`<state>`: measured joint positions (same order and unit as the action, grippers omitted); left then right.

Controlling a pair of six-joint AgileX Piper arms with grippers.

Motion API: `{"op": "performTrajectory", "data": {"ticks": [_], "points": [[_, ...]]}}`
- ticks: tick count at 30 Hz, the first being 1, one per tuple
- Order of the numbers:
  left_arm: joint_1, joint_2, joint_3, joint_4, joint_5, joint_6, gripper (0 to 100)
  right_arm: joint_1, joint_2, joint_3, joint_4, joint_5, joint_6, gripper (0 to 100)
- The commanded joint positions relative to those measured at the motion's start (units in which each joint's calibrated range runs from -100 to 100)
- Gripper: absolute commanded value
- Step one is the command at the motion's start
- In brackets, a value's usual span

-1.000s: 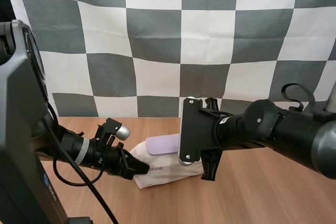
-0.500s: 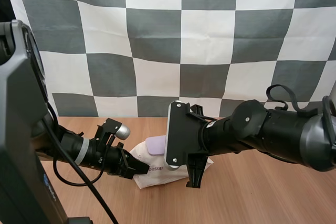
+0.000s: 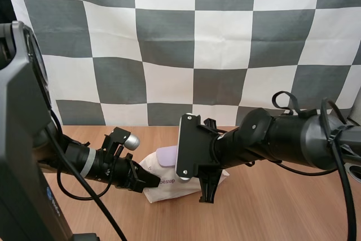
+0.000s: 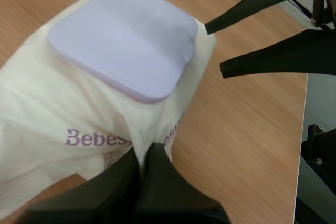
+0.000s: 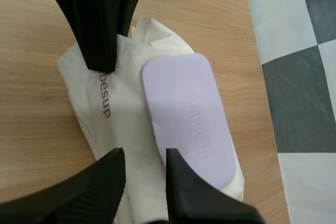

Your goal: Open the wet wipes lid

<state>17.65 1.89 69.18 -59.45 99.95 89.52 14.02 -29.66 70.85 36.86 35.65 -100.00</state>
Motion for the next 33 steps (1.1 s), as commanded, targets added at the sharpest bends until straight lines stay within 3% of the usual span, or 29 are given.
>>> {"op": "performTrajectory", "data": {"ticks": [1, 7, 20, 33], "points": [[-0.03, 0.07, 0.01, 0.04, 0.05, 0.01, 0, 0.04, 0.07, -0.12, 2.28, -0.56, 0.0, 46], [-0.03, 0.07, 0.01, 0.02, 0.05, 0.01, 0, 0.04, 0.07, -0.12, 7.48, -0.76, 0.0, 46], [-0.03, 0.07, 0.01, 0.02, 0.05, 0.01, 0, 0.04, 6.44, -0.12, 7.48, -4.61, 0.0, 46], [-0.03, 0.07, 0.01, 0.02, 0.05, 0.01, 0, 0.04, 6.55, -0.12, 7.38, -7.25, 0.0, 46]]}}
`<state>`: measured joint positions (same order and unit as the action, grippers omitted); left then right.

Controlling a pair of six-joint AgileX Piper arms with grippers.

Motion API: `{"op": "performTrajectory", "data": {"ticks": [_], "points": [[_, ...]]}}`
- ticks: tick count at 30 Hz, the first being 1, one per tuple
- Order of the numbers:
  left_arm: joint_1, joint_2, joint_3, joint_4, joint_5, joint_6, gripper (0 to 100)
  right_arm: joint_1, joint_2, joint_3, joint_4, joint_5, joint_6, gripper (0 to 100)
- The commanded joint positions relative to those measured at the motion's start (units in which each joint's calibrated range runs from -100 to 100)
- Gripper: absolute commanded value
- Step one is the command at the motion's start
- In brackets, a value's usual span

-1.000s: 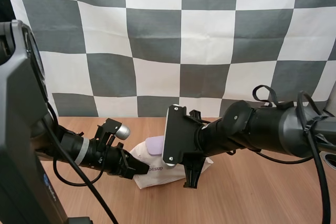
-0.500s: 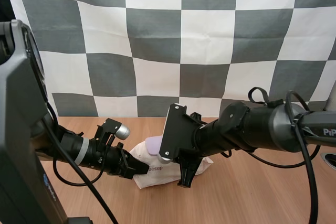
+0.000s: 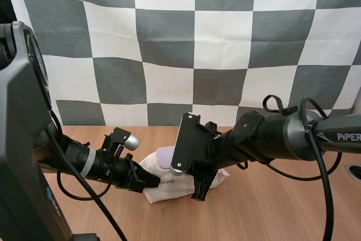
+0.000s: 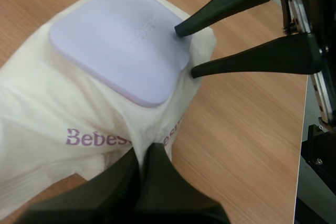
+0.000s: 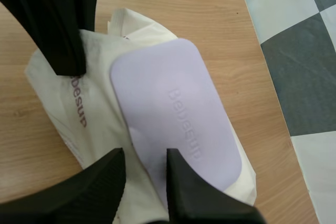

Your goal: Open the wet wipes lid

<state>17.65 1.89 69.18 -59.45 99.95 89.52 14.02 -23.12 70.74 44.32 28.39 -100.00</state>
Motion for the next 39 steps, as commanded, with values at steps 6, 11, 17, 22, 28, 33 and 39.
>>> {"op": "performTrajectory", "data": {"ticks": [6, 11, 17, 22, 28, 33, 39], "points": [[-0.03, 0.07, 0.01, 0.15, 0.05, 0.01, 0, 3.3, 0.02, 0.0, -4.1, -0.86, 0.0, 46], [-0.03, 0.07, 0.01, 0.37, 0.05, 0.01, 0, 5.76, 0.02, 0.0, -3.98, -4.96, 0.0, 46], [-0.03, 0.07, 0.01, 0.47, 0.05, 0.01, 0, 5.76, 0.07, 0.0, -6.48, -7.31, 0.0, 46], [-0.03, 0.07, 0.01, 0.57, 0.05, 0.01, 0, 5.76, 0.46, 0.0, -8.24, -7.31, 0.0, 46], [-0.03, 0.07, 0.01, 0.57, 0.05, 0.01, 0, 5.76, 2.3, 0.0, -12.14, -10.49, 0.0, 46], [-0.03, 0.07, 0.01, 0.57, 0.05, 0.23, 0, 5.27, 2.3, 0.0, -12.14, -15.68, 0.0, 46], [-0.03, 0.07, 0.01, 0.57, 0.05, 0.23, 0, 3.56, 2.3, 0.0, -13.87, -15.73, 0.0, 46]]}}
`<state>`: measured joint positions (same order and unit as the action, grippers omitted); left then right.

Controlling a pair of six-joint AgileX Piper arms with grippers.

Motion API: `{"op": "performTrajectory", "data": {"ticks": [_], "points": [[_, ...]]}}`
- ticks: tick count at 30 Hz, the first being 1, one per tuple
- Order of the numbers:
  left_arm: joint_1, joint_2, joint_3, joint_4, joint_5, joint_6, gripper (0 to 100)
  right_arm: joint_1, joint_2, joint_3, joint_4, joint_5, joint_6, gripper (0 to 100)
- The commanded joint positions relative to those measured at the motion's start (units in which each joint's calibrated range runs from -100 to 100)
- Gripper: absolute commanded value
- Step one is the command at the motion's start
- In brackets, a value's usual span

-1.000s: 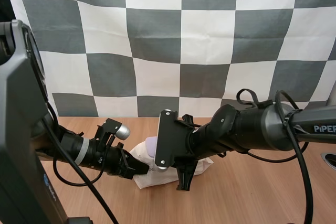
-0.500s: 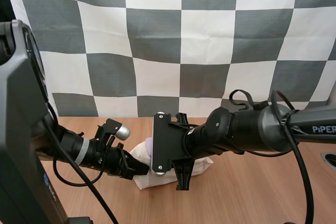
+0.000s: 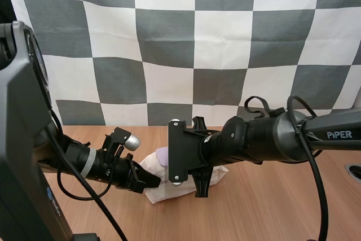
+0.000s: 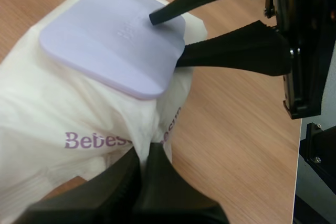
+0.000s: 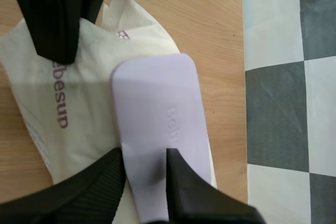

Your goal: Open the wet wipes lid

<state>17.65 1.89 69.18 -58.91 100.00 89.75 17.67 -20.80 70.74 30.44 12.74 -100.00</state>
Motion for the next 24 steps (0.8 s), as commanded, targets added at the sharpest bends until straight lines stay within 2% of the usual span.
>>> {"op": "performTrajectory", "data": {"ticks": [1, 17, 19, 21, 24], "points": [[-0.03, 0.07, 0.01, 0.03, 0.0, 0.0, 0, -0.26, -0.03, 0.0, 0.01, 0.36, 0.0, 46], [-0.03, 0.07, 0.01, -0.5, 0.0, 0.0, 0, -0.33, -0.03, 0.0, 0.82, 3.03, 0.0, 43], [-0.03, 0.07, 0.01, -0.5, 0.0, 0.0, 0, -0.33, -0.03, 0.0, 1.61, 3.03, 0.0, 39], [-0.03, 0.07, 0.01, -0.5, 0.0, 0.0, 0, -0.33, -0.03, 0.0, 3.2, 2.87, 0.0, 31], [-0.03, 0.07, 0.01, -0.5, 0.0, 0.0, 0, -0.33, -0.03, 0.0, 4.77, 2.49, 0.0, 11]]}}
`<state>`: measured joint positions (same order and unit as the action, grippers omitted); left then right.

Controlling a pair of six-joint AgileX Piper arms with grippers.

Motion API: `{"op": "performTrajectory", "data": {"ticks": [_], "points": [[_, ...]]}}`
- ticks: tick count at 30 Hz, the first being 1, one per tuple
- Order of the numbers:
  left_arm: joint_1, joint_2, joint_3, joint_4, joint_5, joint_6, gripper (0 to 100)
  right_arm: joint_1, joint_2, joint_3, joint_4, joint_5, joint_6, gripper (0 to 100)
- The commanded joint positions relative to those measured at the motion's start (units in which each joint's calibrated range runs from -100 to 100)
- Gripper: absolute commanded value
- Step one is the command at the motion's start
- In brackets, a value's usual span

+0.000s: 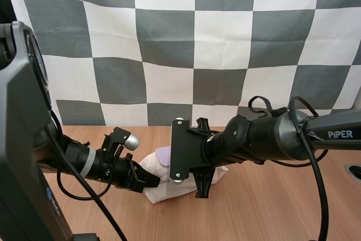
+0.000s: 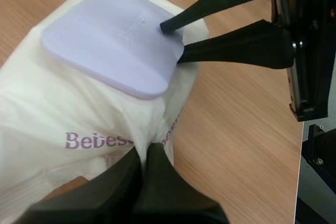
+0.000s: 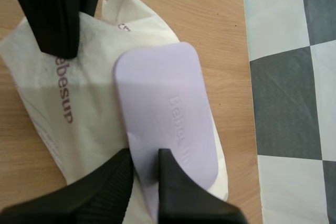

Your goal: Open the wet wipes lid

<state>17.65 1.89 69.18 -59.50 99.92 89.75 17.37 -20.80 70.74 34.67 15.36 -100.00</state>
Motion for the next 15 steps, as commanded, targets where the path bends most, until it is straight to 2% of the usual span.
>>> {"op": "performTrajectory", "data": {"ticks": [1, 2, 15], "points": [[-0.03, 0.07, 0.01, 0.09, 0.08, 0.09, 0, -0.03, -0.03, 0.0, 0.67, -0.14, 0.0, 3], [-0.03, 0.07, 0.01, 0.09, 0.08, 0.11, 0, -0.03, -0.03, 0.0, 0.67, -0.14, 0.0, 0], [-0.09, 0.07, 0.01, -0.02, 0.08, 0.19, 0, -0.03, -1.63, 0.0, 3.99, -0.77, 0.0, 0]]}}
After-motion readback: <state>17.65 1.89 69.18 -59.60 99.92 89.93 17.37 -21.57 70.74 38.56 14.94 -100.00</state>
